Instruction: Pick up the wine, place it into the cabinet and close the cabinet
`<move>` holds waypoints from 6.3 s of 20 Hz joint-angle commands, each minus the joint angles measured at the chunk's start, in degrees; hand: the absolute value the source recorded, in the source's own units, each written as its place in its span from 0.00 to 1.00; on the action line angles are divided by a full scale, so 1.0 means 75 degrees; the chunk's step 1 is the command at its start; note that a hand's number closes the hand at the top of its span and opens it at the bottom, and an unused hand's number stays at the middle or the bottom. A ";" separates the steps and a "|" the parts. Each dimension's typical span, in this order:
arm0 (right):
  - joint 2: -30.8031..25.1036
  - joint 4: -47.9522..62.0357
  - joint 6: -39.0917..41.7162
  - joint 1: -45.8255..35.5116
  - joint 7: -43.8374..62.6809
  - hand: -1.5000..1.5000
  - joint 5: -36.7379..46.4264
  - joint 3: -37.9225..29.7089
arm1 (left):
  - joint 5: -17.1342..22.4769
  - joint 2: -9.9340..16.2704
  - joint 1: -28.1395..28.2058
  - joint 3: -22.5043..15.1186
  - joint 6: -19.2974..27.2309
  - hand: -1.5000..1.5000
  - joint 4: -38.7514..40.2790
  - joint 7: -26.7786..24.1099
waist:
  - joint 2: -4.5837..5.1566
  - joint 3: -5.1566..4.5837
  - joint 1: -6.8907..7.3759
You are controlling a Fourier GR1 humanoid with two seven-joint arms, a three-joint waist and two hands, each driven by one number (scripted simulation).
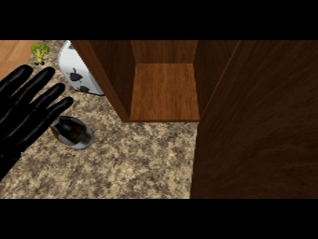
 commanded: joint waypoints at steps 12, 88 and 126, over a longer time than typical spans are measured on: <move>-0.0341 -0.1710 -0.0242 0.0070 0.0809 0.00 -0.0353 -0.0230 | 0.0231 0.0529 -0.0133 0.1311 -0.0384 0.00 0.0184 -0.0074 | 0.0014 0.0001 -0.0040; -0.0792 -0.1823 -0.0728 -0.0162 0.0967 0.00 -0.0368 0.0060 | -0.5131 0.0714 -0.0910 0.1718 -0.4749 0.00 1.2681 -0.9138 | 0.0042 -0.0001 -0.0183; -0.0672 -0.2033 -0.0866 -0.0327 0.1284 0.00 -0.0220 0.0176 | -0.4556 0.0131 -0.1743 0.2259 -0.5129 1.00 1.5113 -1.0423 | 0.0032 -0.0010 -0.0178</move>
